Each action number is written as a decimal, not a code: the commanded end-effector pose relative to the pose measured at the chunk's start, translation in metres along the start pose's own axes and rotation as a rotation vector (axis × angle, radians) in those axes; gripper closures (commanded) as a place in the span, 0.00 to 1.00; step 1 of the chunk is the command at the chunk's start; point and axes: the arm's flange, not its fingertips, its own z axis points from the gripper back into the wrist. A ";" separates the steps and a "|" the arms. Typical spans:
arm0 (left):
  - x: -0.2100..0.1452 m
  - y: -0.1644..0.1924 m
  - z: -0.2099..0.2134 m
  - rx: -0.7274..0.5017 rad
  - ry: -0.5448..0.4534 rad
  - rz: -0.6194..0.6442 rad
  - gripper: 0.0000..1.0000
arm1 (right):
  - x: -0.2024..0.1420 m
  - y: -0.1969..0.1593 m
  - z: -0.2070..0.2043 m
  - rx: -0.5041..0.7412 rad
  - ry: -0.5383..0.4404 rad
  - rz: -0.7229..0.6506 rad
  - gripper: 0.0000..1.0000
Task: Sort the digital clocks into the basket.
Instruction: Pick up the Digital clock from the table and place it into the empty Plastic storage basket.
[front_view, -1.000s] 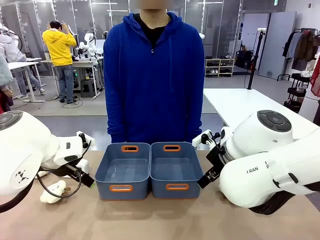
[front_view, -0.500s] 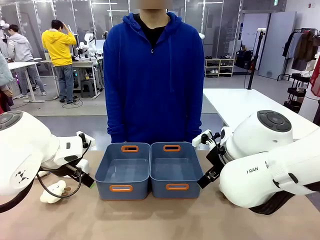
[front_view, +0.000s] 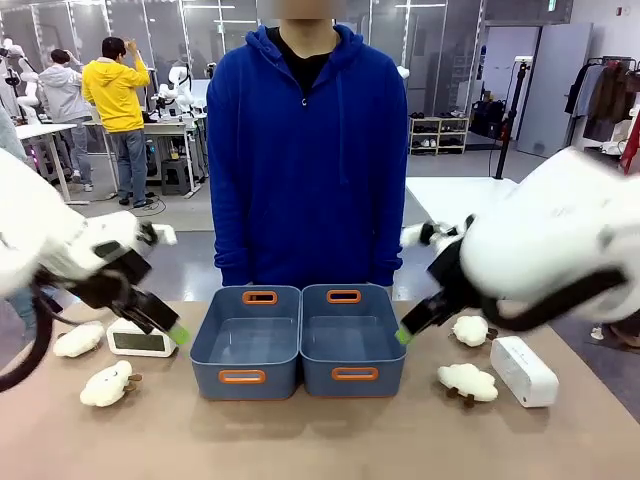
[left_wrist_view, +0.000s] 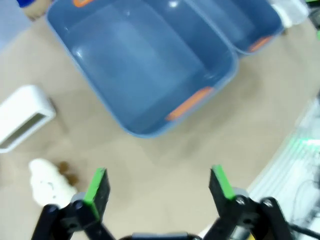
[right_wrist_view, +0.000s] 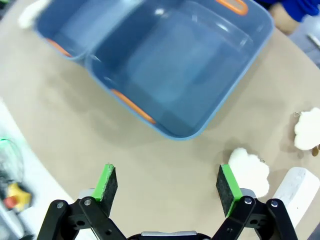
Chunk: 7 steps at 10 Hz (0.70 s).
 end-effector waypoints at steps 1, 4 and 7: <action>-0.021 0.048 0.050 -0.200 -0.014 0.143 0.00 | -0.005 -0.061 0.044 0.238 0.002 -0.157 0.00; -0.075 0.091 0.112 -0.421 -0.308 0.317 0.00 | -0.065 -0.129 0.104 0.614 -0.287 -0.430 0.00; -0.162 0.115 0.155 -0.296 -0.488 0.481 0.00 | -0.152 -0.166 0.161 0.528 -0.506 -0.584 0.00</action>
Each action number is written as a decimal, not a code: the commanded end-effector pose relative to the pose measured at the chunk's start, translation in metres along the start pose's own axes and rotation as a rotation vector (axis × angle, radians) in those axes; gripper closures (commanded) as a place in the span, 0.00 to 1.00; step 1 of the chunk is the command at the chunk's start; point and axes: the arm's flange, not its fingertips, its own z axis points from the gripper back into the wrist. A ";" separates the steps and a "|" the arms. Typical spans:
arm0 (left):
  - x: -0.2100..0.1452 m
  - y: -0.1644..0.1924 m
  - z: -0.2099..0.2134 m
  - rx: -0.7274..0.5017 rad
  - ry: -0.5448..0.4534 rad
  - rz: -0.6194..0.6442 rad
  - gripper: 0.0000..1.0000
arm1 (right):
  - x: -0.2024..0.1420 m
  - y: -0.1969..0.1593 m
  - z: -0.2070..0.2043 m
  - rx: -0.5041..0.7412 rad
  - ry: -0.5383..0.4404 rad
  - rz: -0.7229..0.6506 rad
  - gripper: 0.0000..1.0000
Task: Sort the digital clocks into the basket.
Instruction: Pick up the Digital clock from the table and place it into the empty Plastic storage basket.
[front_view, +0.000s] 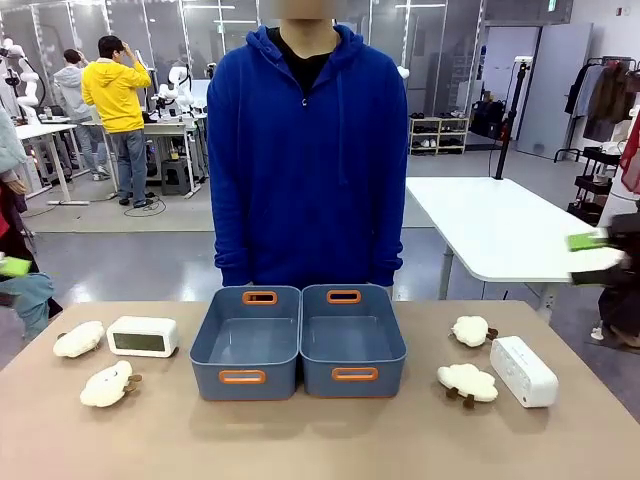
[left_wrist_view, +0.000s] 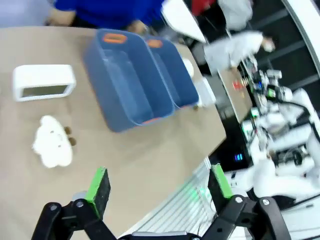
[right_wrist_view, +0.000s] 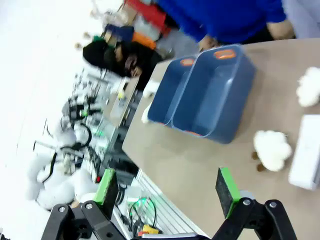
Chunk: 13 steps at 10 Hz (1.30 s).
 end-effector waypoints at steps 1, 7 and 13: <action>-0.034 -0.003 0.028 0.090 -0.115 -0.014 0.00 | -0.022 0.003 0.026 -0.076 -0.100 0.020 0.00; -0.029 0.003 0.097 0.193 -0.217 -0.014 0.00 | -0.024 0.007 0.062 -0.146 -0.137 0.011 0.00; -0.029 0.003 0.097 0.193 -0.217 -0.014 0.00 | -0.024 0.007 0.062 -0.146 -0.137 0.011 0.00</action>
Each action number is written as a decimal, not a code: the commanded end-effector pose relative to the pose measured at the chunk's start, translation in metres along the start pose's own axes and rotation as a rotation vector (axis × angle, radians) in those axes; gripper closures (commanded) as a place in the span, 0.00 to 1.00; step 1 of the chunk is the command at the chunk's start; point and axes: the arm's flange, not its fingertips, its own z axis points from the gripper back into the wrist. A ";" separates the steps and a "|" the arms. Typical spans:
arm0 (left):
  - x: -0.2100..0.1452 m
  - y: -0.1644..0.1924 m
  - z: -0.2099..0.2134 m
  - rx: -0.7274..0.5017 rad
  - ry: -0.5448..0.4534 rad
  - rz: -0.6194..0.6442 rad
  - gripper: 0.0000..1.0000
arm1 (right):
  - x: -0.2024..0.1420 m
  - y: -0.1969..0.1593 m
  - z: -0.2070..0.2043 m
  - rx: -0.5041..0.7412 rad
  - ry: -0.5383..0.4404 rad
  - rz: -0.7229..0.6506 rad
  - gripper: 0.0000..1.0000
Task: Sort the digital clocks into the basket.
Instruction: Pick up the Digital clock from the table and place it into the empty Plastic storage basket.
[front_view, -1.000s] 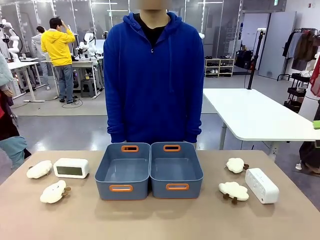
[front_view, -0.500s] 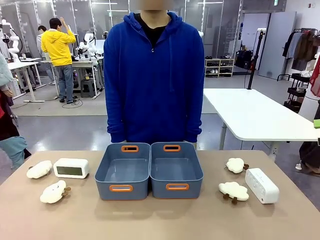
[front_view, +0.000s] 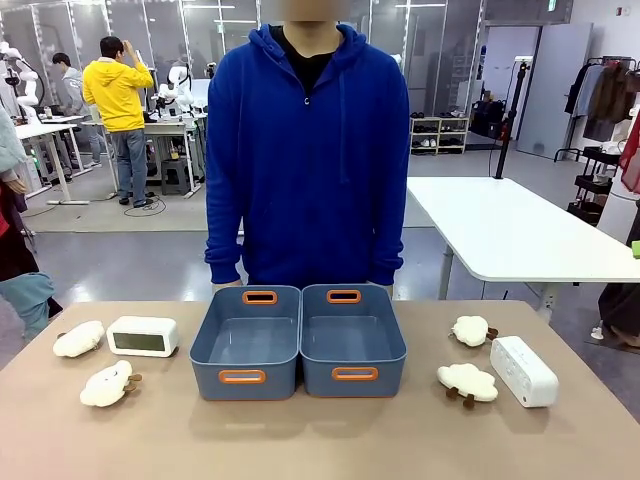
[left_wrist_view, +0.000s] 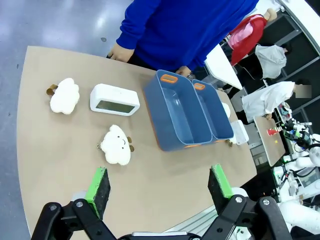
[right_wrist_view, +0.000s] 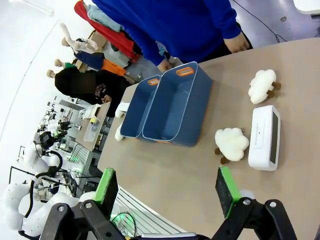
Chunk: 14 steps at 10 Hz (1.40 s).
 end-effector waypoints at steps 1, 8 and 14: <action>-0.001 0.000 0.000 -0.007 0.006 0.000 0.00 | 0.001 0.000 0.001 0.012 -0.004 0.003 0.00; -0.001 0.000 0.000 -0.007 0.006 0.000 0.00 | 0.001 0.000 0.001 0.012 -0.004 0.003 0.00; -0.001 0.000 0.000 -0.007 0.006 0.000 0.00 | 0.001 0.000 0.001 0.012 -0.004 0.003 0.00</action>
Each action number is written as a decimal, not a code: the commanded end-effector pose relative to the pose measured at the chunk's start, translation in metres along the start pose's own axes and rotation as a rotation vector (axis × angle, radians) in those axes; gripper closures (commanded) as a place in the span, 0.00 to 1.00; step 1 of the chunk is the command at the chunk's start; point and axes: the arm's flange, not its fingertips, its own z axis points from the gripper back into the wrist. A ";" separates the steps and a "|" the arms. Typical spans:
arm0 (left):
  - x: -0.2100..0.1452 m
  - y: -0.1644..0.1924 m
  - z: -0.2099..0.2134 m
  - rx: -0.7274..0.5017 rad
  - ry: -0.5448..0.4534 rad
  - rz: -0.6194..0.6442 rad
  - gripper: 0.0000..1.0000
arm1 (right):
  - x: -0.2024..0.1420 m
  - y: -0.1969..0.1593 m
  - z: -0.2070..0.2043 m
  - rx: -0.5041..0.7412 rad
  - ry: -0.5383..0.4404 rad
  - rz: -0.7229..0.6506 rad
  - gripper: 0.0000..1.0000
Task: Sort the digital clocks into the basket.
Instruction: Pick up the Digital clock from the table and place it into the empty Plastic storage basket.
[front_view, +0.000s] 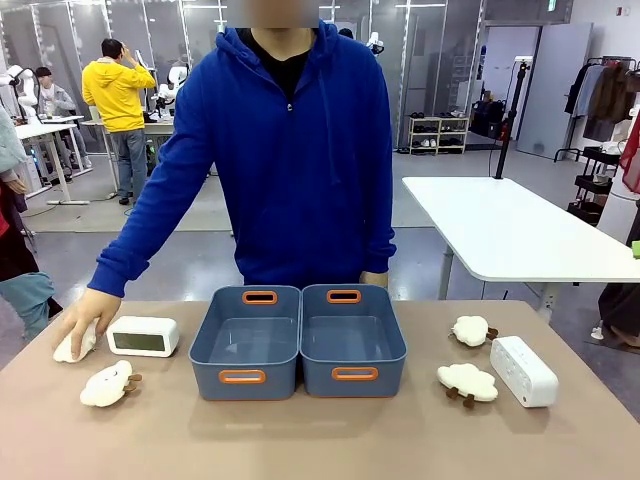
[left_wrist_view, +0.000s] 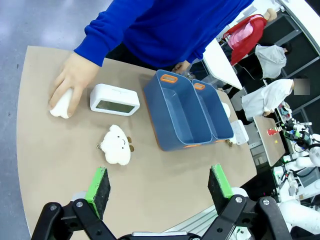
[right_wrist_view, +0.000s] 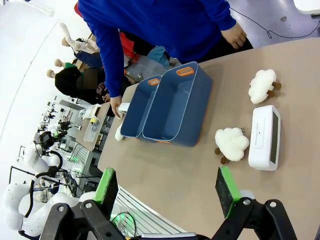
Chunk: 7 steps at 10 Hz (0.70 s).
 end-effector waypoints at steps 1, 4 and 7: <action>-0.001 0.000 0.000 -0.007 0.006 0.000 0.00 | 0.001 0.000 0.001 0.012 -0.004 0.003 0.00; -0.001 0.000 0.000 -0.007 0.006 0.000 0.00 | 0.001 0.000 0.001 0.012 -0.004 0.003 0.00; -0.001 0.000 0.000 -0.007 0.006 0.000 0.00 | 0.001 0.000 0.001 0.012 -0.004 0.003 0.00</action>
